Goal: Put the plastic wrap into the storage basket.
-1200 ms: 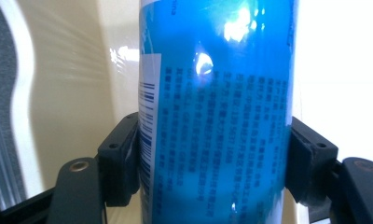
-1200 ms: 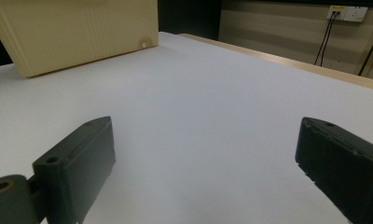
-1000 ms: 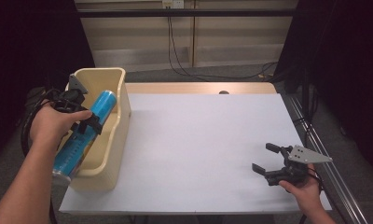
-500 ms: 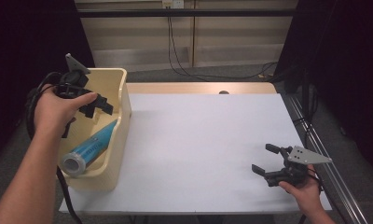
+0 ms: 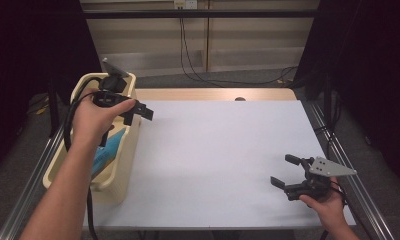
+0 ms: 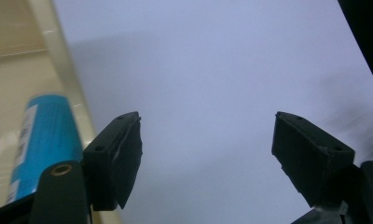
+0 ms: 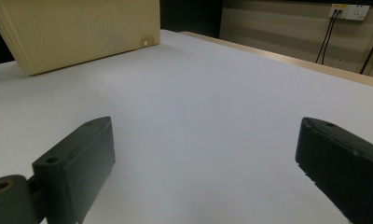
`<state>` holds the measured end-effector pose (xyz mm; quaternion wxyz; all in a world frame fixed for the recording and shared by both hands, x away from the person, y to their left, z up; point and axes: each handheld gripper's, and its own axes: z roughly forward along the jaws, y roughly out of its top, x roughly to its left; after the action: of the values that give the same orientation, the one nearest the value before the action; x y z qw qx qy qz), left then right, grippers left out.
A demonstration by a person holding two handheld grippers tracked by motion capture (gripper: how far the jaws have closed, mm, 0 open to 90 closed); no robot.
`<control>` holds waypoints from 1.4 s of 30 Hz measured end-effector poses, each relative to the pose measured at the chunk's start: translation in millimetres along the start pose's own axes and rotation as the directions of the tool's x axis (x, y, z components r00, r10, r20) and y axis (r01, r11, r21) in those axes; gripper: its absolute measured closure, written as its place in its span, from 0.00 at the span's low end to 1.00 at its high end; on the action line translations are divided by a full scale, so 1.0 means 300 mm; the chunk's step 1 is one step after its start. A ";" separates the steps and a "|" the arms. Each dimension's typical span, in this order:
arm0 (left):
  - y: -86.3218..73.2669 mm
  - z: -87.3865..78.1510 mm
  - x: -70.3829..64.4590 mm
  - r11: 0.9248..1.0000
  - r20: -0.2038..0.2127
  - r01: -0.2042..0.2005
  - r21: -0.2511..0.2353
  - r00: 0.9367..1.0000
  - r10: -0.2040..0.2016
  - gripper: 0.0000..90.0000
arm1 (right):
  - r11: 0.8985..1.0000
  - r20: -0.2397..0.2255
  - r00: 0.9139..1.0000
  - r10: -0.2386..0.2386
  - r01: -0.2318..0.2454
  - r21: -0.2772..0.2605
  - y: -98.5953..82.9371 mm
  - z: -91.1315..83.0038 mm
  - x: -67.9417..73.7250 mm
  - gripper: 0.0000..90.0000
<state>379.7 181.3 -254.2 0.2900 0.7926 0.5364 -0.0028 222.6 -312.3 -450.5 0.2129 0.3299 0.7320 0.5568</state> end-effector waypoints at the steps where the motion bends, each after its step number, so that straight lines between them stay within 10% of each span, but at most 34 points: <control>1: 0.001 0.009 -0.007 1.000 0.007 -0.006 0.001 1.000 0.006 0.27 | 1.000 0.000 1.000 -0.001 0.001 0.001 0.000 0.000 0.000 0.05; 21: -0.019 0.222 -0.117 0.993 0.084 -0.076 0.086 0.994 0.068 0.26 | 1.000 -0.004 1.000 0.006 -0.006 0.003 -0.002 0.002 0.001 0.05; 42: -0.126 0.382 -0.129 0.994 0.182 -0.098 0.047 0.979 0.088 0.25 | 1.000 -0.004 1.000 0.006 -0.006 0.005 -0.002 0.003 0.002 0.05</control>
<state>366.2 105.2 -354.8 0.3147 0.8210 0.4702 -0.0761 222.6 -311.3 -451.3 0.2091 0.3314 0.7328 0.5563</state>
